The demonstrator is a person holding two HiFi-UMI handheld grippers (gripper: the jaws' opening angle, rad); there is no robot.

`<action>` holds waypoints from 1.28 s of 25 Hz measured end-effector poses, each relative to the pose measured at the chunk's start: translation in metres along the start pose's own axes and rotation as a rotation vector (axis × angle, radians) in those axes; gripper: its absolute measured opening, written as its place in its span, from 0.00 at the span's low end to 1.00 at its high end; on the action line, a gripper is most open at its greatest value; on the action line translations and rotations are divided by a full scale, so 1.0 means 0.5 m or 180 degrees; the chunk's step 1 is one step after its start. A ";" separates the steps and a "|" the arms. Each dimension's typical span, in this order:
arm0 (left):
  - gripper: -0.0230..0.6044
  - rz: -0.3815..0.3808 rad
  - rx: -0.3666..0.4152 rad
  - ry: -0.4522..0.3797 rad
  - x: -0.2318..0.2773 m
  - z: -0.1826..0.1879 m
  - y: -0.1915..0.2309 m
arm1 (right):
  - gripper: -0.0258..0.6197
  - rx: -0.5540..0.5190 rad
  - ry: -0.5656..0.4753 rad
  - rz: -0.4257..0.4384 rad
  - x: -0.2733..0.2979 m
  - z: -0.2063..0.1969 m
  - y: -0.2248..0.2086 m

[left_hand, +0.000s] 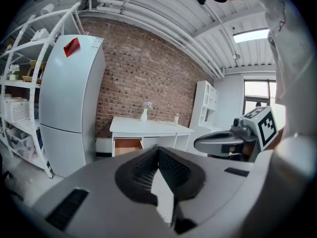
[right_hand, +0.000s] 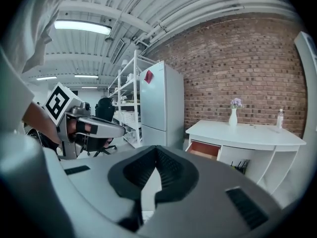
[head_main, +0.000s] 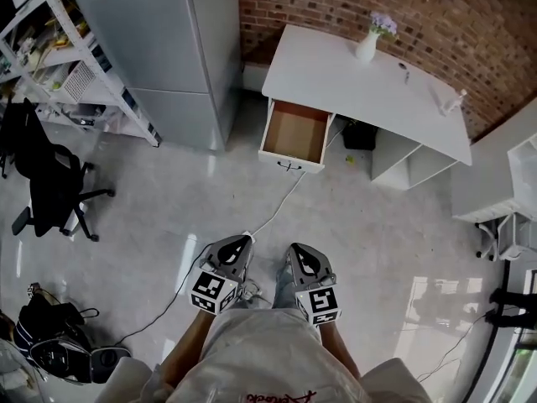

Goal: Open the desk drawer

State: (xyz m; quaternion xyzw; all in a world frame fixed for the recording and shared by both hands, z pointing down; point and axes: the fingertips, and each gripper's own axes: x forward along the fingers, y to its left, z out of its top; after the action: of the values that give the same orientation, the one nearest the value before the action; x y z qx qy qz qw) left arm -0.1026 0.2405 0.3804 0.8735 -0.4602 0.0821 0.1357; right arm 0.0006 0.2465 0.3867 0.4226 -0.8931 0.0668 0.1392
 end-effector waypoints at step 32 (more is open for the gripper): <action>0.06 -0.0347 0.0103 -0.0084 -0.048 -0.024 -0.120 | 0.07 0.0023 -0.0068 -0.0268 -0.106 -0.023 0.046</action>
State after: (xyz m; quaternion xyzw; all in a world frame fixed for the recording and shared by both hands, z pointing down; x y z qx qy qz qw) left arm -0.0666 0.2955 0.3756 0.9004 -0.4123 0.0705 0.1198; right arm 0.0173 0.3027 0.3813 0.4610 -0.8757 0.0596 0.1307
